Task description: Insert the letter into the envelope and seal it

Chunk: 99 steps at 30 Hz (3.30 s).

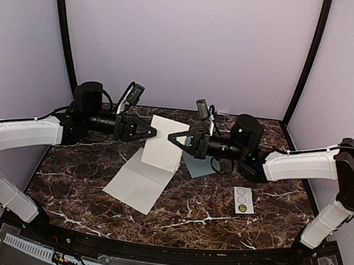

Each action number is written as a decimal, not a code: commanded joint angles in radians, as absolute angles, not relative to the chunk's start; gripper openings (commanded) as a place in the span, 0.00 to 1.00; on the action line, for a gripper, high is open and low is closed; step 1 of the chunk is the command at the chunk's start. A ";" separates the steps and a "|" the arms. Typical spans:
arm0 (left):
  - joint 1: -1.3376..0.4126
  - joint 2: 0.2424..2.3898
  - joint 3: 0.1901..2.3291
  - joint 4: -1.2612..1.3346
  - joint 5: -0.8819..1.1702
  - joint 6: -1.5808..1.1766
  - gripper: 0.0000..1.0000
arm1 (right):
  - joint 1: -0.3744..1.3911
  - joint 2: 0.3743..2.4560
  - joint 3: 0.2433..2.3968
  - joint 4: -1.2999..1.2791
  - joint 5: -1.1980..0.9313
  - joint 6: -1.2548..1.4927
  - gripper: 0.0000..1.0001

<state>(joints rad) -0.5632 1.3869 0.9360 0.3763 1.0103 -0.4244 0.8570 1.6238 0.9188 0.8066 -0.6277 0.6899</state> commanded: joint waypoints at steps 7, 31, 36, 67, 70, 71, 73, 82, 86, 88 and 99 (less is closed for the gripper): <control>-0.602 1.413 0.969 0.309 1.025 -0.377 0.28 | 0.856 1.488 0.882 0.837 -0.501 0.648 0.00; -0.602 1.332 0.850 0.571 0.923 -0.529 0.00 | 0.871 1.573 0.869 0.817 -0.582 0.692 0.28; -0.603 1.346 0.855 0.560 0.930 -0.527 0.00 | 0.873 1.564 0.867 0.834 -0.571 0.689 0.00; -0.657 1.421 0.907 0.462 1.001 -0.462 0.00 | 0.788 1.479 0.908 0.833 -0.533 0.646 0.00; -0.657 1.407 0.896 0.476 0.953 -0.473 0.00 | 0.774 1.460 0.884 0.835 -0.530 0.653 0.41; -0.657 1.397 0.885 0.493 0.919 -0.480 0.00 | 0.770 1.452 0.873 0.837 -0.529 0.654 0.63; -0.659 1.379 0.856 0.547 0.850 -0.508 0.00 | 0.763 1.440 0.850 0.834 -0.531 0.658 0.80; -0.727 1.392 0.719 0.973 0.575 -0.743 0.00 | 0.752 1.384 0.733 0.816 -0.536 0.688 0.95; -0.774 1.415 0.730 1.005 0.536 -0.765 0.00 | 0.753 1.360 0.718 0.800 -0.554 0.690 0.95; -0.794 1.432 0.737 1.003 0.540 -0.772 0.00 | 0.752 1.345 0.710 0.805 -0.565 0.692 0.95; -0.867 1.453 0.759 0.949 0.555 -0.749 0.00 | 0.762 1.330 0.726 0.829 -0.571 0.701 0.38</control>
